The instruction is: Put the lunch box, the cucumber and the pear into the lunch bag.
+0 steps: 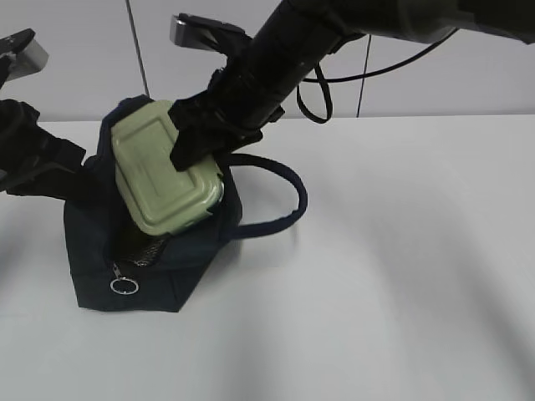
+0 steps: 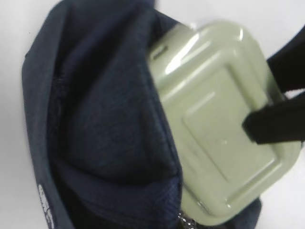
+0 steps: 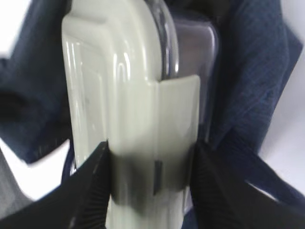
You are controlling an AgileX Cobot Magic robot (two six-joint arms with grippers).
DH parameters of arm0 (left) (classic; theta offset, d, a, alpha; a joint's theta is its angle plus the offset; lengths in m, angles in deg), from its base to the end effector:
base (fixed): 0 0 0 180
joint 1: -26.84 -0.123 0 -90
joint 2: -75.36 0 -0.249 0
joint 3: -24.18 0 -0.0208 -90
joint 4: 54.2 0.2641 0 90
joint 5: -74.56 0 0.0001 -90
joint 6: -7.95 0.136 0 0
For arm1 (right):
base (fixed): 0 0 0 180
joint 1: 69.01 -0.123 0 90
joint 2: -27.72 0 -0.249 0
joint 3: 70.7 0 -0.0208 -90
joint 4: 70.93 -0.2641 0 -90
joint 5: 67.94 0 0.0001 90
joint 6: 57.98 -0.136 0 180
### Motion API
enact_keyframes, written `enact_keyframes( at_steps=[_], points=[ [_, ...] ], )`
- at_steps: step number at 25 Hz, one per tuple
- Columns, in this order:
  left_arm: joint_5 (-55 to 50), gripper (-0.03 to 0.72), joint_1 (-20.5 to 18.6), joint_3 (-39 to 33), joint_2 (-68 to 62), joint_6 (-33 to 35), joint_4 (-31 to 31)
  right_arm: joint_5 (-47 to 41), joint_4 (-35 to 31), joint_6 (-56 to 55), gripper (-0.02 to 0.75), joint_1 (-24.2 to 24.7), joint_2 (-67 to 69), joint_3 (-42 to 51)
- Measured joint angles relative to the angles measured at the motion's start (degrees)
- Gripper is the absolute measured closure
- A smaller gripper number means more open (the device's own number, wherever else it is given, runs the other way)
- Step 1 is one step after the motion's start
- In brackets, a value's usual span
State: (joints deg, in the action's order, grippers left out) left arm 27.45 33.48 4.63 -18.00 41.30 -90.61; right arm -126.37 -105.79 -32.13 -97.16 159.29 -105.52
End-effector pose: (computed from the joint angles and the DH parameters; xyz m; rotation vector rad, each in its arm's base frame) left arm 0.3109 -0.0958 0.1780 0.4435 2.5907 -0.6003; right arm 0.4002 0.2893 0.1961 -0.9380 2.4465 0.8026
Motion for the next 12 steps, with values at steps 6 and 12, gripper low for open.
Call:
enact_keyframes(
  at_steps=[6,12],
  points=[
    [-0.1,0.687,-0.1,0.0,0.0,0.0,0.0,3.3,-3.1,-0.3,0.388,-0.2,2.9,-0.8],
    [-0.4,0.687,-0.1,0.0,0.0,0.0,0.0,5.9,-2.3,-0.8,0.388,-2.8,6.7,-0.9]
  ],
)
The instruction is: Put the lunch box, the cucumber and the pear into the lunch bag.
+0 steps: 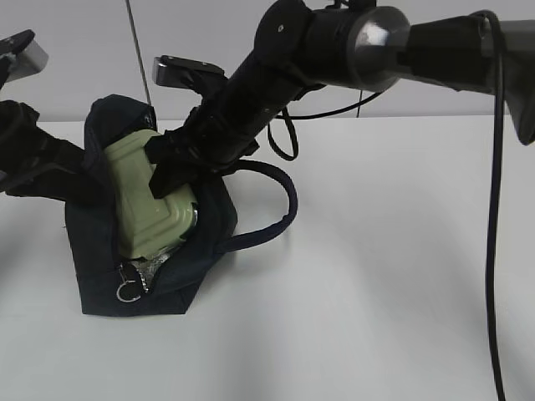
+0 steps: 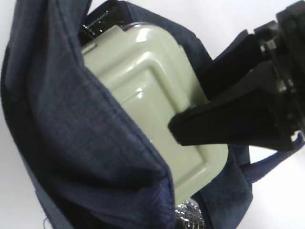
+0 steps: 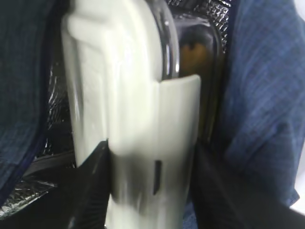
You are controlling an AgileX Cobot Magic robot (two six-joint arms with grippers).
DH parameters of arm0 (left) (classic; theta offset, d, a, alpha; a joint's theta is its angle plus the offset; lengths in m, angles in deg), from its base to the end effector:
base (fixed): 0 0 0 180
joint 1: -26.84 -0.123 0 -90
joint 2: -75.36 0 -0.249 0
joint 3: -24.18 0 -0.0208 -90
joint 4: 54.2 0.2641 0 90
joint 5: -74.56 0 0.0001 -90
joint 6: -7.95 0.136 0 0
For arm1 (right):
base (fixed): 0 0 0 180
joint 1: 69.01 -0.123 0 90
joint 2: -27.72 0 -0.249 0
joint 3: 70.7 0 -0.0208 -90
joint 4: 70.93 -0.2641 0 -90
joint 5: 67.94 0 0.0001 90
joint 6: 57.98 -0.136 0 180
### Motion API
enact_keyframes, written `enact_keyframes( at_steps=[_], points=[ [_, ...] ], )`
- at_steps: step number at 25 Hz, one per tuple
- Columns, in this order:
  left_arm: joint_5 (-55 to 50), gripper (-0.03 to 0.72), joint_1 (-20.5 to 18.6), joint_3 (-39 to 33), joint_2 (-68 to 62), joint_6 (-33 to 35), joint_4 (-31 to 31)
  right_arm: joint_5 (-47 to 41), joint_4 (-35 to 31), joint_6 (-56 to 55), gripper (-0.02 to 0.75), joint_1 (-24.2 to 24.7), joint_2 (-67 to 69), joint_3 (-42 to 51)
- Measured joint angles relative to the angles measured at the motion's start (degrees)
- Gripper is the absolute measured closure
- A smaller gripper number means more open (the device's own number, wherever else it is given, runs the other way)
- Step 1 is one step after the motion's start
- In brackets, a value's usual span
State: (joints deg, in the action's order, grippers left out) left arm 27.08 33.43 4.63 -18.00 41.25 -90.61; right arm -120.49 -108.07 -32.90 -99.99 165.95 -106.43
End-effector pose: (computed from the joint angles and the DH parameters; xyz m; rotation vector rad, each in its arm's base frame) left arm 0.3102 -0.0958 0.1778 0.4446 2.5955 -0.6046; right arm 0.4037 0.3185 0.1501 -0.8890 2.4742 0.8400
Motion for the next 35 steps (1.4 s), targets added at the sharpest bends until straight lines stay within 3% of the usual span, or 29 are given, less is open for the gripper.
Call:
enact_keyframes(
  at_steps=[3,8,11,19,27,35],
  points=[
    [-0.3,0.687,0.0,0.0,0.0,0.0,0.1,-0.3,1.7,0.2,0.356,-1.0,0.1,-0.6],
    [-0.4,0.687,0.0,0.0,0.0,0.0,0.0,-7.1,5.6,0.2,0.190,-1.1,0.2,-7.3],
    [-0.4,0.687,0.0,0.0,0.1,0.0,-0.1,-10.5,10.9,-3.6,0.166,-1.1,0.2,-14.4],
    [-0.4,0.687,0.0,0.0,0.1,0.0,-0.1,-18.1,25.8,-18.1,0.158,-1.2,-1.4,-20.5],
    [-0.4,0.687,0.0,0.0,0.1,0.0,0.0,-18.7,23.8,-20.2,0.165,-1.2,-1.4,-16.4],
    [-0.3,0.687,0.0,0.0,0.1,0.0,0.1,-18.7,23.2,-19.3,0.262,-1.2,-1.4,-11.3]
  ],
)
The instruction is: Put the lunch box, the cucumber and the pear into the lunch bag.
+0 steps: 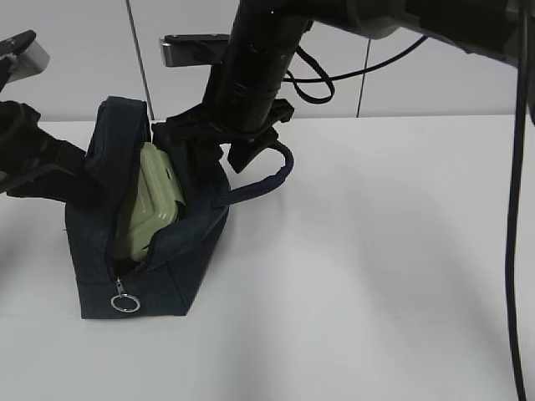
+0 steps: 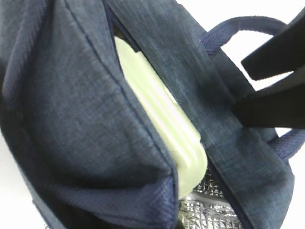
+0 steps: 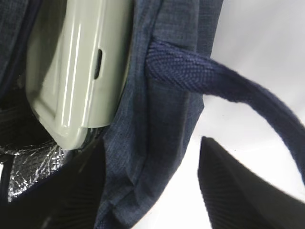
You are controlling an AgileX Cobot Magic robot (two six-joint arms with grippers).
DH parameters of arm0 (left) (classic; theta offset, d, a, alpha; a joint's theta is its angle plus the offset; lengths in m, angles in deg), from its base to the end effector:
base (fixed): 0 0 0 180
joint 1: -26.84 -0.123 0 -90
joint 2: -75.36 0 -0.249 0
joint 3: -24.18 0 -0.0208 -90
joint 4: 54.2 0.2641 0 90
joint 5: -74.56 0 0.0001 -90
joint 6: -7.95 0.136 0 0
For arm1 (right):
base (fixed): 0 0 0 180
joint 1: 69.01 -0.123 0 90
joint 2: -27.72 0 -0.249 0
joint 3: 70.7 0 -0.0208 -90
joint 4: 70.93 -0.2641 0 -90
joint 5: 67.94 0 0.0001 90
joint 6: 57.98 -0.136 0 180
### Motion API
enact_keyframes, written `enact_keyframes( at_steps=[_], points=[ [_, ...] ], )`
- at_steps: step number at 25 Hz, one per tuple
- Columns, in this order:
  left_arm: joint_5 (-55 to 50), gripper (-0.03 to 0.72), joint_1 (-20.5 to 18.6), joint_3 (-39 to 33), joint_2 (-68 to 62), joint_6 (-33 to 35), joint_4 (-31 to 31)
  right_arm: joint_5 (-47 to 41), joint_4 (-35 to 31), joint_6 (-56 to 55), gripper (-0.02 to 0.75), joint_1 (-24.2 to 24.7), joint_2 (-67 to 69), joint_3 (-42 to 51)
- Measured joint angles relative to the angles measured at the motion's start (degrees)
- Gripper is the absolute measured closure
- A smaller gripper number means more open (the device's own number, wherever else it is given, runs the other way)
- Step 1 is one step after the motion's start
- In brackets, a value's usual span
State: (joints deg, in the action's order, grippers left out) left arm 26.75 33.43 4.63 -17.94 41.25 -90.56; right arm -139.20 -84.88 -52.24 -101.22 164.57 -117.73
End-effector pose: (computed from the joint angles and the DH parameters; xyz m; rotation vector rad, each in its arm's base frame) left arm 0.3094 -0.0959 0.1779 0.4485 2.5986 -0.6073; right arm 0.3978 0.2873 0.1900 -0.8705 2.7066 0.4471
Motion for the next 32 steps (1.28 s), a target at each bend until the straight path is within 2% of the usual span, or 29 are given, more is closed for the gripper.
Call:
enact_keyframes(
  at_steps=[3,4,5,7,8,10,14,18,21,25,30,32],
  points=[
    [0.1,0.687,0.0,0.0,0.0,0.0,0.0,0.0,-0.9,0.7,0.287,0.0,0.6,0.0],
    [0.1,0.687,0.0,0.0,0.0,0.0,0.0,0.0,-1.3,1.2,0.318,0.0,1.1,0.0],
    [0.1,0.687,0.0,0.0,0.0,0.0,0.1,0.1,-1.4,1.8,0.383,0.0,1.7,0.0],
    [-0.1,0.687,0.0,0.0,0.0,0.0,0.4,1.9,-1.4,2.4,0.583,0.0,2.5,0.2],
    [-0.1,0.687,0.0,0.0,0.0,0.0,0.5,2.7,-1.4,2.5,0.654,0.0,2.5,0.3],
    [-0.2,0.687,0.0,0.0,0.0,0.0,0.6,3.2,-1.2,2.7,0.711,0.0,1.8,0.4],
    [-2.3,0.687,0.1,3.0,-2.0,-0.1,1.0,5.0,0.7,2.5,0.724,0.1,-2.0,5.1],
    [-3.9,0.687,1.1,8.0,-6.0,-0.9,1.5,13.0,0.6,2.4,0.724,0.9,-10.7,19.4],
    [-4.6,0.687,3.3,11.1,-8.4,-1.6,1.9,20.5,-1.1,2.8,0.725,2.5,-19.3,32.4],
    [-4.2,0.687,8.5,14.5,-11.9,-2.4,1.8,25.2,-3.0,5.0,0.725,5.7,-28.7,45.0],
    [-3.2,0.687,13.4,17.5,-14.8,-3.9,1.8,26.6,-3.4,6.3,0.724,6.4,-33.2,49.6],
    [-2.8,0.677,13.8,17.7,-14.9,-4.1,1.8,27.0,-4.3,7.7,0.681,6.4,-33.1,49.7]
  ],
)
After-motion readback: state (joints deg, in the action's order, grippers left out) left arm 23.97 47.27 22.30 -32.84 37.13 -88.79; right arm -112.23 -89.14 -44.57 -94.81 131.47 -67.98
